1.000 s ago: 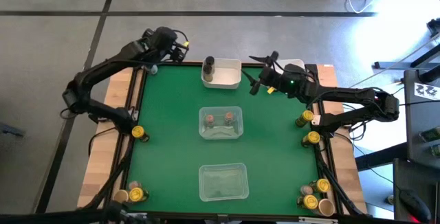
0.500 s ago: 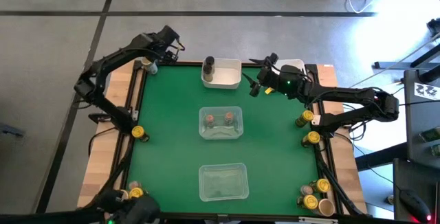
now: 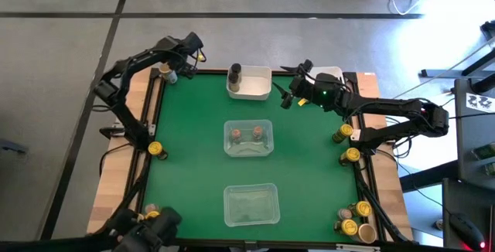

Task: Sort spices by type
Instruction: Put the top left brown seasoning bottle into the top right white bin

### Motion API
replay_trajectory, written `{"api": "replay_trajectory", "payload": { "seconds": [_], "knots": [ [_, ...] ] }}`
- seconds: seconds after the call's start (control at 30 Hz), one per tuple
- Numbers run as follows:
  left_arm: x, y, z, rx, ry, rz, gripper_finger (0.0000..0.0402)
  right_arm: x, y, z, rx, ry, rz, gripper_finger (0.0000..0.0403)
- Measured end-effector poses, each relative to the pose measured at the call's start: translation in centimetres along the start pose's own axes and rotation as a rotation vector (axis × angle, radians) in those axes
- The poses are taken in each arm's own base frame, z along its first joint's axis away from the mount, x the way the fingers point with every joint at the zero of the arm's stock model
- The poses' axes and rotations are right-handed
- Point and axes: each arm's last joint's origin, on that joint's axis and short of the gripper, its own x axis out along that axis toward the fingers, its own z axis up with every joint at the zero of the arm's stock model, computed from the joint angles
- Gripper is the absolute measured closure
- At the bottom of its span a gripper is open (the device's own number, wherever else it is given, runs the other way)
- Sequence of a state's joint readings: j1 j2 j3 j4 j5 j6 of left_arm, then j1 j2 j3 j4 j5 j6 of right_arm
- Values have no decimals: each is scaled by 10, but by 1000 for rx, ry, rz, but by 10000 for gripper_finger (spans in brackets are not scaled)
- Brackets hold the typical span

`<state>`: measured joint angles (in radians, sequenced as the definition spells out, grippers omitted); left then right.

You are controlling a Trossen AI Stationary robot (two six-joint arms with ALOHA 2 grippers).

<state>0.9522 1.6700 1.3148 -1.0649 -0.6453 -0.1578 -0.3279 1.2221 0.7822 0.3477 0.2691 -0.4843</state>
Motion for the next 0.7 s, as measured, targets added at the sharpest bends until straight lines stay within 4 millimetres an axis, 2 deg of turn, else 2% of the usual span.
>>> {"api": "replay_trajectory", "payload": {
  "seconds": [0.27,0.7],
  "knots": [
    [11,10,2,-47,33,1,121,0,0,0,0,-3,5,107],
    [12,9,2,-30,38,-12,121,0,1,0,0,-11,20,107]
  ]
}}
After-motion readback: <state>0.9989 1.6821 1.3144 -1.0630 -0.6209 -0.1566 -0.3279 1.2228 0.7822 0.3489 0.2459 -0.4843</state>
